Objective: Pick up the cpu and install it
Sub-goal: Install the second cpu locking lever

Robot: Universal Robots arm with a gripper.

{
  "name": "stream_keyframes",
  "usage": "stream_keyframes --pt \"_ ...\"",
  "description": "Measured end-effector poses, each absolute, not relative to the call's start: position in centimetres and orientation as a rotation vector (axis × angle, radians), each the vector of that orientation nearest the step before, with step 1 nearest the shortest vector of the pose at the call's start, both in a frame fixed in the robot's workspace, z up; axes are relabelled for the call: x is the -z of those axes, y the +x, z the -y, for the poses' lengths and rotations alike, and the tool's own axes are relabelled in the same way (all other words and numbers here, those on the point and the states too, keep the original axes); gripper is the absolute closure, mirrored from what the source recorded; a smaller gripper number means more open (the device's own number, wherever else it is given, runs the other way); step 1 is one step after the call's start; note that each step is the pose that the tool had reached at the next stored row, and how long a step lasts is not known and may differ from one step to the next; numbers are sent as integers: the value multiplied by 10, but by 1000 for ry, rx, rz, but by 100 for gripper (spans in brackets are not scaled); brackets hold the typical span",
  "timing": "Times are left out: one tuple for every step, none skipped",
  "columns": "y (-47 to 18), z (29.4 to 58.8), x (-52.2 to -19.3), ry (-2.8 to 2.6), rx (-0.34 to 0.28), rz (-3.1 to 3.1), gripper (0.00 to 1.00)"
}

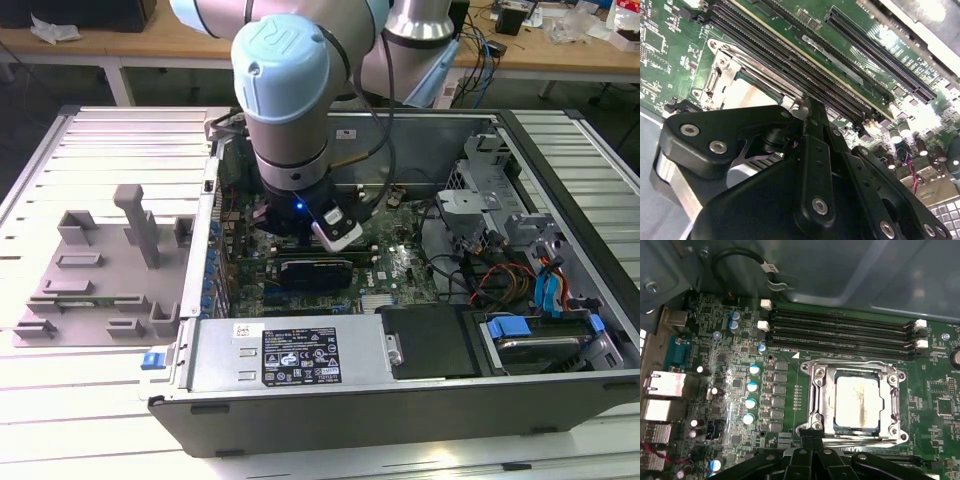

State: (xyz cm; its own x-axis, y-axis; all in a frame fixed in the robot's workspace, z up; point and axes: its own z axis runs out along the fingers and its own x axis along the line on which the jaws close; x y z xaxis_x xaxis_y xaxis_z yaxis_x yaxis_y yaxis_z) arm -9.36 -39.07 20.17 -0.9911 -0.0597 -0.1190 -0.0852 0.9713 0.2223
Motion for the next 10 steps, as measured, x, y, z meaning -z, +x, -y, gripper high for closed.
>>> stream_keyframes --pt "-95 391 -201 -101 -356 -3006 89" --pt "-96 391 -200 -93 -364 -3005 89" --pt "-97 391 -198 -83 -371 -3003 89" --pt "-97 391 -197 -76 -375 -3002 89" --pt "-98 391 -197 -70 -378 -3001 89" --pt "-98 391 -196 -63 -380 -3001 89" --pt "-98 391 -196 -60 -380 -3001 89" --pt "-98 391 -195 -59 -380 -3001 89" --pt "-98 391 -195 -58 -379 -3001 89" --pt "-98 391 -195 -58 -379 -3001 89"
